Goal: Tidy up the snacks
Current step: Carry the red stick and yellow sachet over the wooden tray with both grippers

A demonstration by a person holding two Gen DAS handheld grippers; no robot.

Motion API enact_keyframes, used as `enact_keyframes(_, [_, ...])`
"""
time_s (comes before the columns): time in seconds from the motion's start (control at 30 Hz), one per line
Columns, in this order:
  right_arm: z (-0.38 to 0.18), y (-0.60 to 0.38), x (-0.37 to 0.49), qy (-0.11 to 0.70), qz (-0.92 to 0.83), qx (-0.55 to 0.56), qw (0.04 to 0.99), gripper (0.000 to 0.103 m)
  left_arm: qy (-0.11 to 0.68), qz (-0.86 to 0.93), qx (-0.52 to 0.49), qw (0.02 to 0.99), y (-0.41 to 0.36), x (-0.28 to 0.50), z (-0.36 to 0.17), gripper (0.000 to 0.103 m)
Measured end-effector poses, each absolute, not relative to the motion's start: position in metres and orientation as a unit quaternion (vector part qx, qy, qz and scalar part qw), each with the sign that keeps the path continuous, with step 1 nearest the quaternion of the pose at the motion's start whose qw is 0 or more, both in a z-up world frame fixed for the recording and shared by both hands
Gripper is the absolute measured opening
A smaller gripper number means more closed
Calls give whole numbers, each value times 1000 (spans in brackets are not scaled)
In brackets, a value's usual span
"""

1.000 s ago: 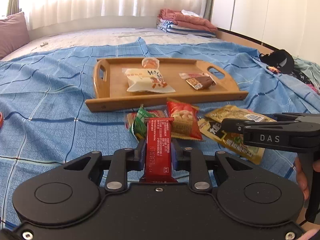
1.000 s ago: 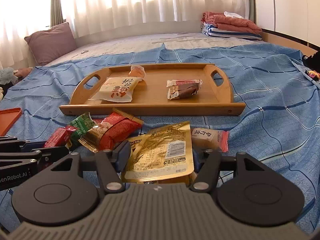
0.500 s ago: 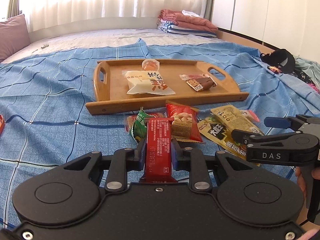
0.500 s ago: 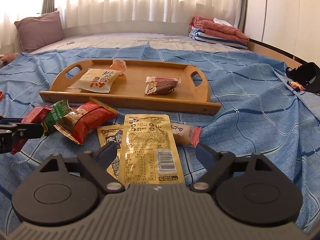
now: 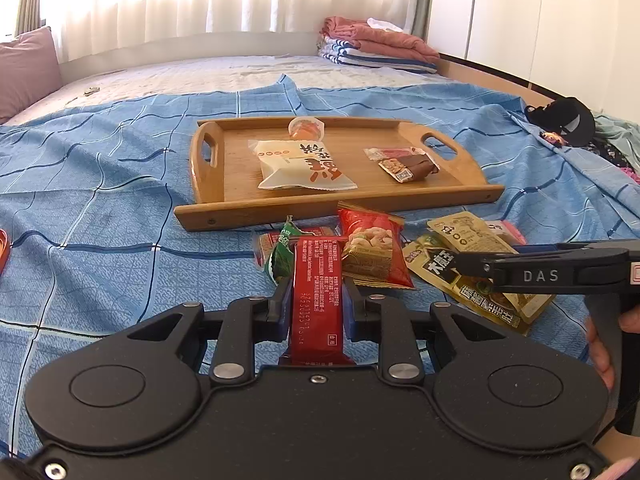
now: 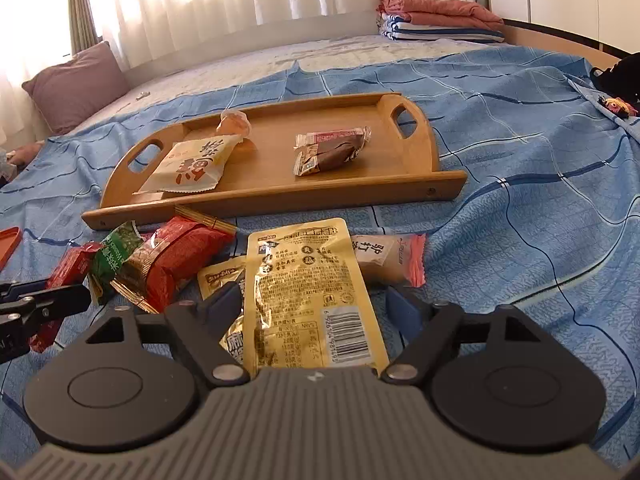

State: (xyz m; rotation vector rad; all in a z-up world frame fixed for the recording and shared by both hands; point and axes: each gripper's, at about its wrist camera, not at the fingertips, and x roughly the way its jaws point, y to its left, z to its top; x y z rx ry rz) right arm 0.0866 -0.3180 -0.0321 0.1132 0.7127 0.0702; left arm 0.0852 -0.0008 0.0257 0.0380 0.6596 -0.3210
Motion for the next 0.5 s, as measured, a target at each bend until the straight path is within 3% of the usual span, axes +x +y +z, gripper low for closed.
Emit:
enact_keyframes(0.1, [-30,-314,83,348,43,30,936,68,323,-156,18,933,-2,88,25,23])
enact_keyframes(0.5, [-8,-308,74,317,56,13,947,66,318,-157,9,935,-2,103,35,23])
